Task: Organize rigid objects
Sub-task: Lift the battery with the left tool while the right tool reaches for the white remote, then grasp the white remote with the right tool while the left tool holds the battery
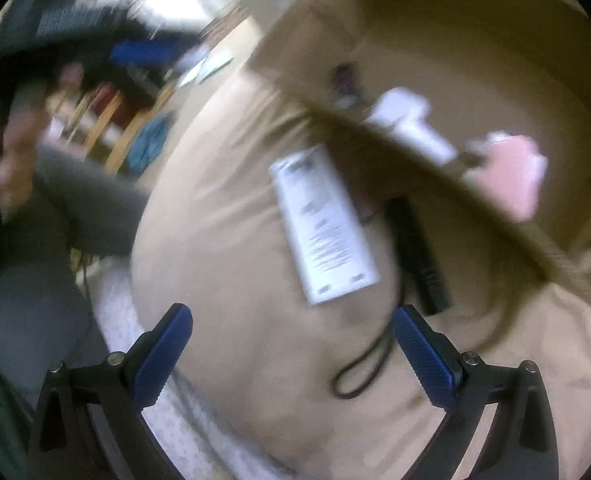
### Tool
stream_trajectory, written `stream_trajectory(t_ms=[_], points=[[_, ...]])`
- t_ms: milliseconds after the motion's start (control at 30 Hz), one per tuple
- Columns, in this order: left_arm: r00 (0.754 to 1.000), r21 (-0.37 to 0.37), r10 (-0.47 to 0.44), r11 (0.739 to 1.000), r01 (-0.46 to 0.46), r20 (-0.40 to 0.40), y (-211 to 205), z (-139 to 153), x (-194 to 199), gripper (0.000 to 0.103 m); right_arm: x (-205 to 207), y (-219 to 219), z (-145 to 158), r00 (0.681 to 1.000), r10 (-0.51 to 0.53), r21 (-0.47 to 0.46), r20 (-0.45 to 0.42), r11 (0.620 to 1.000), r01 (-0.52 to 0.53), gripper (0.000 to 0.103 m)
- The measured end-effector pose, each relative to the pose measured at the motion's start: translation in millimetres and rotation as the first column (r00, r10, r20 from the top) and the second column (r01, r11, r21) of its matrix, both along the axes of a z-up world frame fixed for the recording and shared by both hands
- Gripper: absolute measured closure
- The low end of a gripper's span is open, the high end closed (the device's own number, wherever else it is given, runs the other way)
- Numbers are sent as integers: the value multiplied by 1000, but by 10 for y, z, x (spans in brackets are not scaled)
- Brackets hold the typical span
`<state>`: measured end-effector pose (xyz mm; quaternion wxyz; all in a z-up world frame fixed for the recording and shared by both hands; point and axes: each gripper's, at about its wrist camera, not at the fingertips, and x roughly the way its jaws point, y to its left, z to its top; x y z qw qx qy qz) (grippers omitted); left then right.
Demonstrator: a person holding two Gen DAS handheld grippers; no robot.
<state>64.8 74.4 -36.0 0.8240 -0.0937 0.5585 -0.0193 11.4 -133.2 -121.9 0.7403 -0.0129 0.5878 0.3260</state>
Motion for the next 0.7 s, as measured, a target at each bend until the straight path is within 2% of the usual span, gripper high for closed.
stream_trajectory(t_ms=[67,167,267,300,333,367,433,533,633,700], points=[[1000,6,6,1000,-6,3,8,4,5,64,64,-70,50,999,-52,12,14,999,52,0],[1000,3,2,1000,-2,4,2,11,8,64,120,-65,-7,998,-55,-12,40,998,55,0],[1000,3,-8,1000,8,11,-18,33,10,64,226,136,-111,998,-39,-51,45,998,41,0],[1000,6,-12,1000,12,13,-25,40,10,64,250,194,-161,999,-32,-59,32,998,34,5],[1000,6,-13,1000,13,14,-25,45,8,64,272,275,-217,1000,-20,-70,17,997,21,20],[1000,5,-12,1000,12,14,-22,43,5,64,293,362,-279,1000,-4,-102,11,995,5,24],[1000,2,-10,1000,10,9,-10,30,4,64,338,451,-363,1000,10,-170,24,985,-6,25],[1000,-7,-8,1000,8,0,14,8,-2,64,304,551,-419,1000,8,-157,14,988,-6,27],[1000,-5,-10,1000,10,1,18,4,-10,64,188,705,-439,997,72,-206,35,976,-63,47],[1000,-2,-8,1000,8,4,13,5,-12,64,135,689,-426,997,79,-164,-3,983,-79,55]])
